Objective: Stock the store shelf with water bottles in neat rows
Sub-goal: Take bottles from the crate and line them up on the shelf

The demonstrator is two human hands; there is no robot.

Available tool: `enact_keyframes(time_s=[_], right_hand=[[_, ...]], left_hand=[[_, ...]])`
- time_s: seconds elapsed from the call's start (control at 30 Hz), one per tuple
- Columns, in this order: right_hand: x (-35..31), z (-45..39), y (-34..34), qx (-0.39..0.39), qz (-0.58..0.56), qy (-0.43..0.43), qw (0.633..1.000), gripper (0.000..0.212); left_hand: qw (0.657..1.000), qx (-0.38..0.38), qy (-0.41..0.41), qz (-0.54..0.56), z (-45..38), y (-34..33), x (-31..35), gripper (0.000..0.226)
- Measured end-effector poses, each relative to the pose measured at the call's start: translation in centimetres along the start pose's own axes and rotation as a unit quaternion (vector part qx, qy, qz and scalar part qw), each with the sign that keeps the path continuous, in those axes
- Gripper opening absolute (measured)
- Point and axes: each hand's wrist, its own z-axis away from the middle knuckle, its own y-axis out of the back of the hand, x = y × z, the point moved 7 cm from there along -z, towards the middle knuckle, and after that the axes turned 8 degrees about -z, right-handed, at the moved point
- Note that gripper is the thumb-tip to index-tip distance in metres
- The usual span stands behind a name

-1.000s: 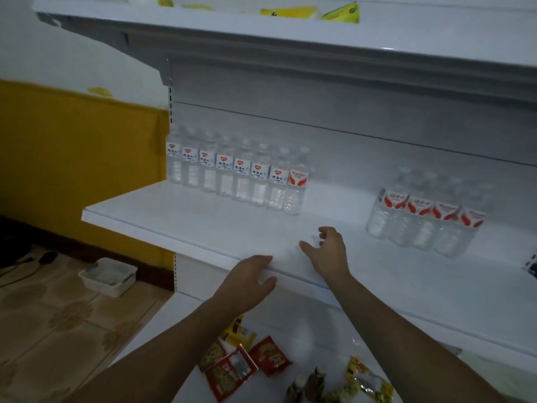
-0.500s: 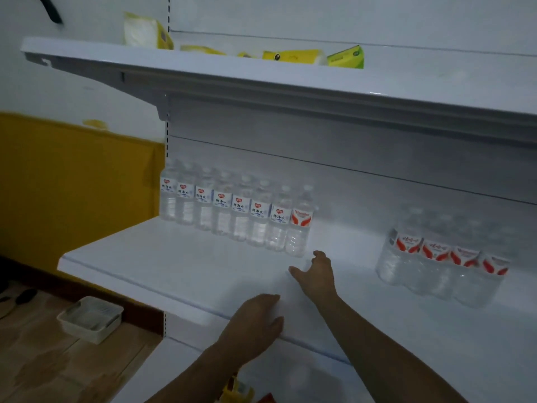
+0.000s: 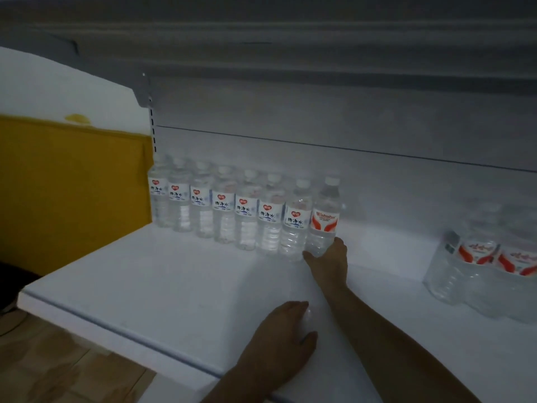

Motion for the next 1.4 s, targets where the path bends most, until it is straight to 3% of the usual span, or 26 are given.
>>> enact_keyframes(time_s=[0.13, 0.33, 0.53, 0.63, 0.87, 1.07, 1.17, 1.3, 1.4], right_hand=[[-0.5, 0.3, 0.7, 0.005, -0.013, -0.004, 1.0, 0.072], [-1.1, 4.2, 6.5, -0.018, 0.004, -0.003, 1.0, 0.07], [-0.9, 7.8, 17.5, -0.014, 0.001, 0.021, 1.0, 0.047], [-0.2, 9.7, 24.5, 0.021, -0.022, 0.013, 0.999, 0.051], [3.7, 14.7, 41.3, 0.114, -0.006, -0.035, 0.993, 0.054], [6.9, 18.5, 52.5, 0.183, 0.083, -0.077, 0.976, 0.067], [8.3, 19.5, 55.2, 0.188, 0.084, -0.099, 0.974, 0.068], [9.5, 19.3, 56.2, 0.167, 0.089, -0.094, 0.977, 0.054], [10.3, 17.8, 55.3, 0.141, 0.095, -0.092, 0.981, 0.058]], left_hand=[[1.0, 0.009, 0.007, 0.01, 0.5, 0.4, 0.3, 0.09], [0.999, 0.028, 0.013, 0.019, 1.5, 1.8, 3.4, 0.057], [0.996, 0.038, -0.054, 0.061, 3.3, -0.2, 12.7, 0.051], [0.991, 0.021, -0.094, 0.091, 4.6, -2.3, 18.0, 0.045], [0.972, -0.03, -0.182, 0.146, 6.7, -7.8, 29.2, 0.047], [0.955, -0.09, -0.22, 0.177, 7.9, -12.6, 35.8, 0.079], [0.953, -0.121, -0.224, 0.164, 7.8, -14.5, 37.5, 0.073], [0.96, -0.117, -0.215, 0.137, 6.5, -16.5, 37.1, 0.083], [0.964, -0.12, -0.214, 0.106, 5.4, -17.0, 36.6, 0.073]])
